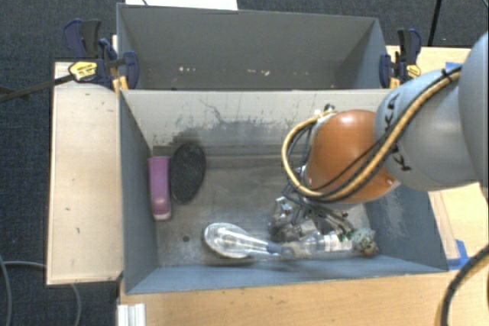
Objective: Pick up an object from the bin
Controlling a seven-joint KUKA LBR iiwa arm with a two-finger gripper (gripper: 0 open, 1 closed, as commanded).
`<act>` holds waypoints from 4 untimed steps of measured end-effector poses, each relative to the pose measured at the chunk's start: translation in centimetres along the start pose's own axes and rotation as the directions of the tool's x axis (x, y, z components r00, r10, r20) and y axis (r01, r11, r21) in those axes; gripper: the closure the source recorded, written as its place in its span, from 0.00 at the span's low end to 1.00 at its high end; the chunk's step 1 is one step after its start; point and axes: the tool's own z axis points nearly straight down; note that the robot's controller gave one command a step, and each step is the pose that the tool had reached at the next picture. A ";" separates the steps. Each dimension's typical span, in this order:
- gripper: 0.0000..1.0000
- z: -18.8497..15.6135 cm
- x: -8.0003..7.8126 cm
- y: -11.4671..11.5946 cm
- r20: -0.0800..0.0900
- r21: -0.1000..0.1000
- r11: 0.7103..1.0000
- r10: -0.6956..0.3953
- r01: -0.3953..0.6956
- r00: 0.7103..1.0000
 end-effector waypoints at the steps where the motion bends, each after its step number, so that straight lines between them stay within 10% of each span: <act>1: 0.00 0.1 0.1 0.0 -0.002 0.000 1.000 0.001 -0.001 1.000; 2: 0.00 -0.7 2.8 -6.6 -0.001 0.003 0.990 -0.143 0.143 0.990; 4: 0.00 0.4 0.2 -7.1 0.000 0.001 1.000 -0.010 0.010 1.000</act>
Offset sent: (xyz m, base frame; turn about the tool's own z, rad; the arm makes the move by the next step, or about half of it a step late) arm 0.0000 0.0000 0.0000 0.0000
